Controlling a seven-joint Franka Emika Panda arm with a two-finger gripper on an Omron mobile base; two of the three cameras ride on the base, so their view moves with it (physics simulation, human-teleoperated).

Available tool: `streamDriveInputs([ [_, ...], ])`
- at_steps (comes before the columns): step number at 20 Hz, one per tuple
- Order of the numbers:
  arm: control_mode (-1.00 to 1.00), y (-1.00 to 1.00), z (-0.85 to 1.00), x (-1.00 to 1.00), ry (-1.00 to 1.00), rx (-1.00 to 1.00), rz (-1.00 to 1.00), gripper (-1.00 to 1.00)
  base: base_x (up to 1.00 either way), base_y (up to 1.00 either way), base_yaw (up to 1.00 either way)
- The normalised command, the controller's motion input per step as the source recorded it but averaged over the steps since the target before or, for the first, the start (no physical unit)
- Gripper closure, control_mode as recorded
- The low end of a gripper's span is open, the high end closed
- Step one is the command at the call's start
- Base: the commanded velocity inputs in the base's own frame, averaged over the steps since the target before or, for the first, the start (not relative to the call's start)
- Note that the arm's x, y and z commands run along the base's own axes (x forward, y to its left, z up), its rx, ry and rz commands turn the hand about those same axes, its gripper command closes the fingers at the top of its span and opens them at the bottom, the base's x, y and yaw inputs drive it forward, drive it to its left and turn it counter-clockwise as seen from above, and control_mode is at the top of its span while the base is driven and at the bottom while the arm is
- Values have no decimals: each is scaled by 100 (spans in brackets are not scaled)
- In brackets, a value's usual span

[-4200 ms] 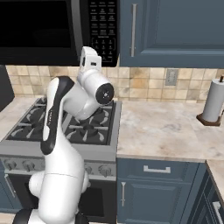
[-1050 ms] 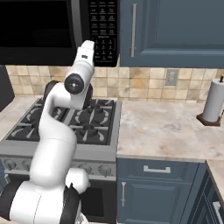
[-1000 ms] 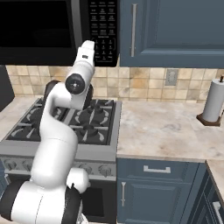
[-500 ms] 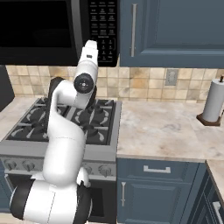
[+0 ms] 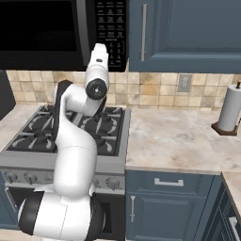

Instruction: Pick the sweet potato from the sink and place it in the bowl. Then pick the bowl and place it in the microwave. Then close the microwave door and press the start button.

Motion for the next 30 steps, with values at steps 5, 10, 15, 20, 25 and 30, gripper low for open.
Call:
streamDriveInputs([
  [5, -100, 0, -3, 17, 0, 0, 2, 100, 0, 0, 0],
  [10, -100, 1, -6, 7, 0, 0, 1, 100, 0, 0, 0],
  [15, -100, 5, -8, 14, 0, 0, 0, 100, 0, 0, 0],
  [20, -100, 1, 0, 20, 0, 0, 0, 100, 0, 0, 0],
  [25, -100, 0, 0, 28, 0, 0, 0, 100, 0, 0, 0],
  [30, -100, 0, -8, 30, 0, 0, 0, 100, 0, 0, 0],
])
